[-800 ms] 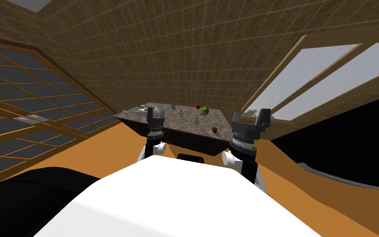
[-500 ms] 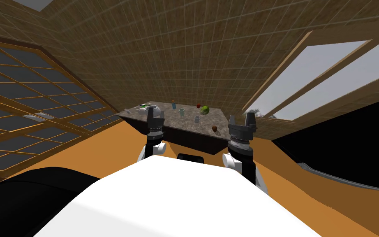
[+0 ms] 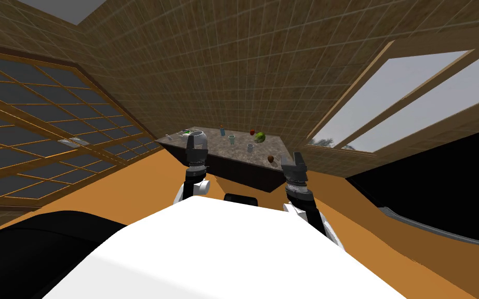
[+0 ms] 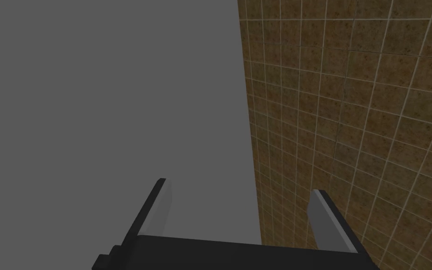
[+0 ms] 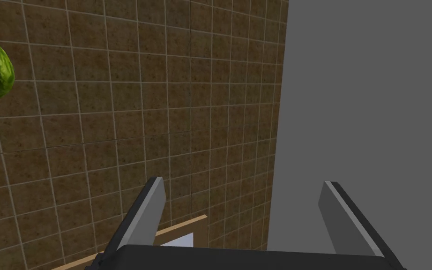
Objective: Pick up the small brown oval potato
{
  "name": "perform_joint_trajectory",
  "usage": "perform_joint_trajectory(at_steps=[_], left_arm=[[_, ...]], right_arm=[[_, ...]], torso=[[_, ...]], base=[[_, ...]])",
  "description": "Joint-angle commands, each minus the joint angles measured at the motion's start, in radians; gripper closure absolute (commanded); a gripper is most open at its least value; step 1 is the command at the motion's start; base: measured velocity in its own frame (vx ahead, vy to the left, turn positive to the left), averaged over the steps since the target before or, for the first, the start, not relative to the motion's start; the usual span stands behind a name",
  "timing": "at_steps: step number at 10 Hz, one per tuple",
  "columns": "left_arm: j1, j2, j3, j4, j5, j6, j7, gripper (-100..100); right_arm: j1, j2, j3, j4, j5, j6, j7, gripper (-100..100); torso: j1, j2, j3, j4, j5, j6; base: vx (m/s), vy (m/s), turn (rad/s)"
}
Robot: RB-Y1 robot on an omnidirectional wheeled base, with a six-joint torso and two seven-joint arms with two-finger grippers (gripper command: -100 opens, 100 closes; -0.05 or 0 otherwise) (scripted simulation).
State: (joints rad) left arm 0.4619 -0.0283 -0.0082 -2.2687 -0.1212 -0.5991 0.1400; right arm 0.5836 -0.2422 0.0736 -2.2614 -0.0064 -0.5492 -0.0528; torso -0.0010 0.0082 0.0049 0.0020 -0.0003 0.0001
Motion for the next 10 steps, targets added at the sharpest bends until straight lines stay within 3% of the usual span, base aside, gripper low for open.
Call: perform_joint_trajectory(at_steps=[1, 10], left_arm=[[0.0, 0.0, 0.0, 0.0, 0.0, 0.0, 0.0, 0], [0.0, 0.0, 0.0, 0.0, 0.0, 0.0, 0.0, 0]], right_arm=[[0.029, -0.05, 0.016, 0.019, -0.022, 0.015, 0.008, -100], [0.14, -0.277, 0.081, 0.107, -0.112, 0.054, 0.036, -100]], torso=[[0.0, 0.0, 0.0, 0.0, 0.0, 0.0], [0.0, -0.003, -0.002, -0.001, 0.0, 0.0]], base=[[-0.096, -0.018, 0.068], [-0.081, 0.002, 0.062]])
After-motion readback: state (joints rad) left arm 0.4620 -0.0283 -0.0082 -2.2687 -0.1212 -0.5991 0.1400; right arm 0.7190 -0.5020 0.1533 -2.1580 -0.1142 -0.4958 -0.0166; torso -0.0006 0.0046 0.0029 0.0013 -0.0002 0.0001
